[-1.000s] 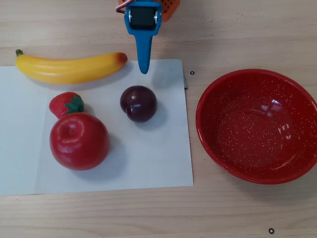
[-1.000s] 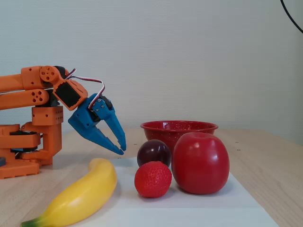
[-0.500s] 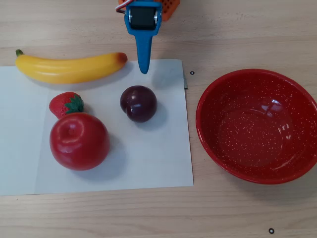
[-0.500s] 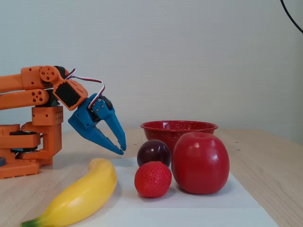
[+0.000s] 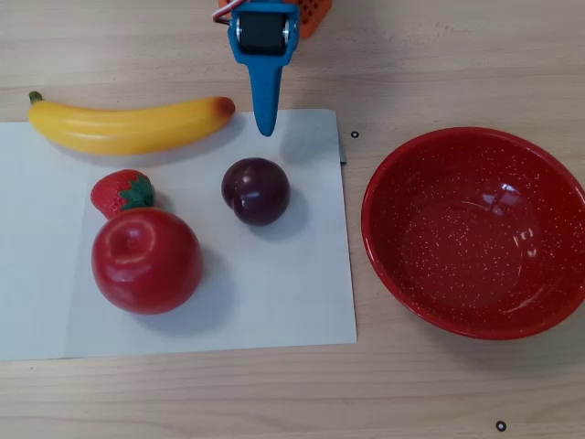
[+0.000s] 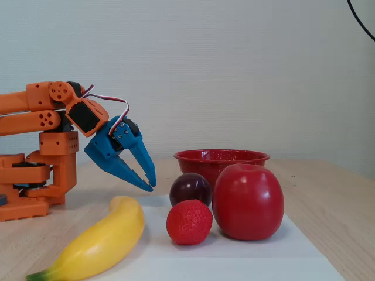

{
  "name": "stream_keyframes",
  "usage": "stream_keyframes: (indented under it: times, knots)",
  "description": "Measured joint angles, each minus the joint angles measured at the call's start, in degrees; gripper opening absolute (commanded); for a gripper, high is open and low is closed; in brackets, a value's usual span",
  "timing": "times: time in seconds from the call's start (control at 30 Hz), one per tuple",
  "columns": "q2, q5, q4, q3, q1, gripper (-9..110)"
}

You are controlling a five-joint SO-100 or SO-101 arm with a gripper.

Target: Grasp the banana and put it in the red bowl

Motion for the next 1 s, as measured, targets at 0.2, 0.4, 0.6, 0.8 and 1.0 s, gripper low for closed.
stream_keyframes:
  times: [0.2, 0.4, 0.6, 0.8, 1.0]
  knots:
    - [-1.58, 0.44, 3.87, -3.34, 0.00, 0]
    - [-11.69, 0.97, 10.46, -12.39, -0.09, 0]
    - [-21.88, 4.31, 14.85, -25.49, -5.63, 0]
    - [-34.98, 7.56, 22.94, -42.19, -8.09, 1]
    - [-47.02, 10.55, 33.84, -58.36, -11.95, 0]
